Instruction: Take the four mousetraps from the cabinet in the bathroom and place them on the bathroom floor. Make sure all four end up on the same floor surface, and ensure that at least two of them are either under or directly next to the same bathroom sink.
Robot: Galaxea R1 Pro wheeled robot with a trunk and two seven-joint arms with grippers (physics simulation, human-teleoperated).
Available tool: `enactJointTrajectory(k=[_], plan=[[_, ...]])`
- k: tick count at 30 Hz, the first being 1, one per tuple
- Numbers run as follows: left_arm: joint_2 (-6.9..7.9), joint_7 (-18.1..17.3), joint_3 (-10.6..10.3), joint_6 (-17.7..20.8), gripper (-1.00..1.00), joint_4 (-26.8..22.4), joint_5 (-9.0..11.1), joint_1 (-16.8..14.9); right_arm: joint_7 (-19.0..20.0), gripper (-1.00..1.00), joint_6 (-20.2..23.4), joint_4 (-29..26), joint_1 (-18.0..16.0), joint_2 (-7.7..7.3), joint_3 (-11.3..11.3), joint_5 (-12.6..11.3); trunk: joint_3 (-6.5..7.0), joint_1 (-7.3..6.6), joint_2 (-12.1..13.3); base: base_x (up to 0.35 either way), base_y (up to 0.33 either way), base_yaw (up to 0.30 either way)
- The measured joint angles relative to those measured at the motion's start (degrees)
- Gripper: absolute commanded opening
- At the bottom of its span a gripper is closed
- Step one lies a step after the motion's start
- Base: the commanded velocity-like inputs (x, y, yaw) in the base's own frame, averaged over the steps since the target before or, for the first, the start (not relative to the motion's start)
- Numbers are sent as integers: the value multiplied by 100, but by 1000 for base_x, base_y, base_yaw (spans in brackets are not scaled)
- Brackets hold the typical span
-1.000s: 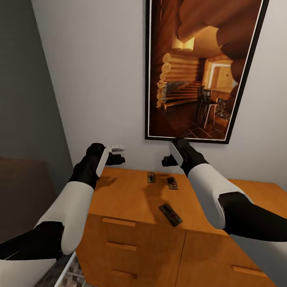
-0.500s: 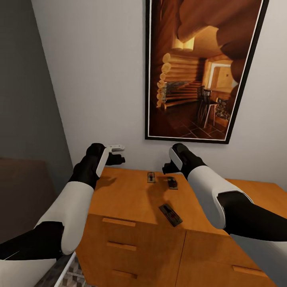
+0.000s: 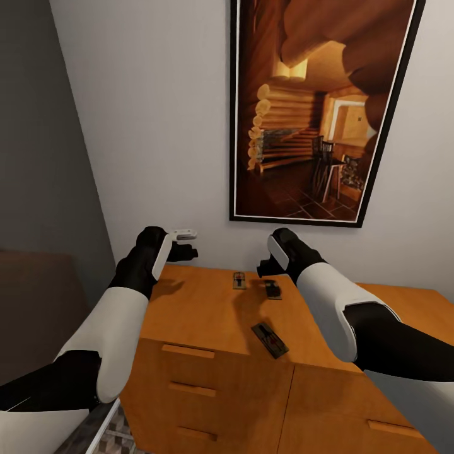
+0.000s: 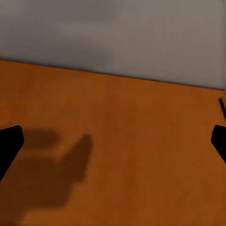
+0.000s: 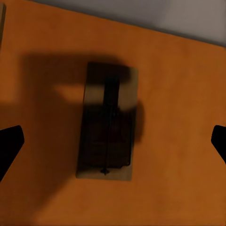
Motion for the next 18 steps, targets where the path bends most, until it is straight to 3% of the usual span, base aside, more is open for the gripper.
enactJointTrajectory(k=[18], plan=[[-60,-19,5,4,100,26,145,0,-8,100,0,19,0,13,-6,-1,0,0,0,0,0,0]])
